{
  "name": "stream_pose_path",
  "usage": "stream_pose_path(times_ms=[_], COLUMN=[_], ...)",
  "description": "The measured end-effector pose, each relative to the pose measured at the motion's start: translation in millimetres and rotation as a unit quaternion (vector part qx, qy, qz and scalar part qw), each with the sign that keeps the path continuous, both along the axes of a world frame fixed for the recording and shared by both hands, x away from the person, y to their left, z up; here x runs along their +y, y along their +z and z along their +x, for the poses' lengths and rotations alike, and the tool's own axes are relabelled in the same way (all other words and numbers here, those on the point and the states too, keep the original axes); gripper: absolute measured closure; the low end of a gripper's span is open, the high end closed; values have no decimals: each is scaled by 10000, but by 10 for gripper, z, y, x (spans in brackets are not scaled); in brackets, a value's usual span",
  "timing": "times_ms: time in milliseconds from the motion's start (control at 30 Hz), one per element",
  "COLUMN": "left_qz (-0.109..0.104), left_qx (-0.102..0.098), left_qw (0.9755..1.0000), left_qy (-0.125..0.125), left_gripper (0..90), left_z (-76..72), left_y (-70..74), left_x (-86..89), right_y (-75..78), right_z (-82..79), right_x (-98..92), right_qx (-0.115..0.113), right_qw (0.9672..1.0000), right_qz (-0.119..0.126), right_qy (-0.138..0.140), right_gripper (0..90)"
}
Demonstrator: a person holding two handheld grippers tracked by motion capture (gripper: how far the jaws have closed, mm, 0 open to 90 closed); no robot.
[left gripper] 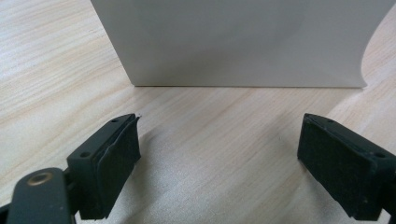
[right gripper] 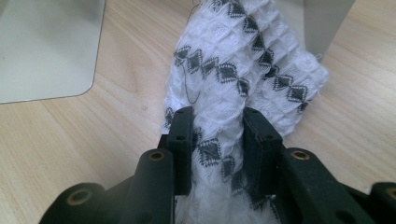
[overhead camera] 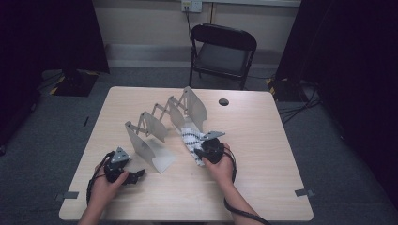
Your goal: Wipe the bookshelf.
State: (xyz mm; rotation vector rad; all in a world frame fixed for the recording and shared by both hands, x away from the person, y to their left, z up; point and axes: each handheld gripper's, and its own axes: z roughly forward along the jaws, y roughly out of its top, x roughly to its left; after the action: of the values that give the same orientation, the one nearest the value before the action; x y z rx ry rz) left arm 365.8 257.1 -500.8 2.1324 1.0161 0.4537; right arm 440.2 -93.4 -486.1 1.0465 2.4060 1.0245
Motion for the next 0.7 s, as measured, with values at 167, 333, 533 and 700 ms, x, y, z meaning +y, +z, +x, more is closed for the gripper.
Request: stream_pose_path(times_ms=[167,333,533,700], left_qz=[0,0,1,0], left_qx=[2,-1,-1,-2], left_qw=[10000,10000,10000,10000], left_qy=[-1,-1,-2,-2], left_gripper=[126,126,126,126], left_z=[0,0,0,0], left_y=[0,0,0,0], left_x=[0,0,0,0], right_y=[88,57,-102,-70], right_z=[-12,103,186,160], right_x=[-30,-30,21,38], right_qx=[-101,-34,214,329], right_qw=[9987,9969,9956,9966], right_qz=[300,264,472,546], right_qy=[-392,-744,-780,-529], right_gripper=[332,220,321,558])
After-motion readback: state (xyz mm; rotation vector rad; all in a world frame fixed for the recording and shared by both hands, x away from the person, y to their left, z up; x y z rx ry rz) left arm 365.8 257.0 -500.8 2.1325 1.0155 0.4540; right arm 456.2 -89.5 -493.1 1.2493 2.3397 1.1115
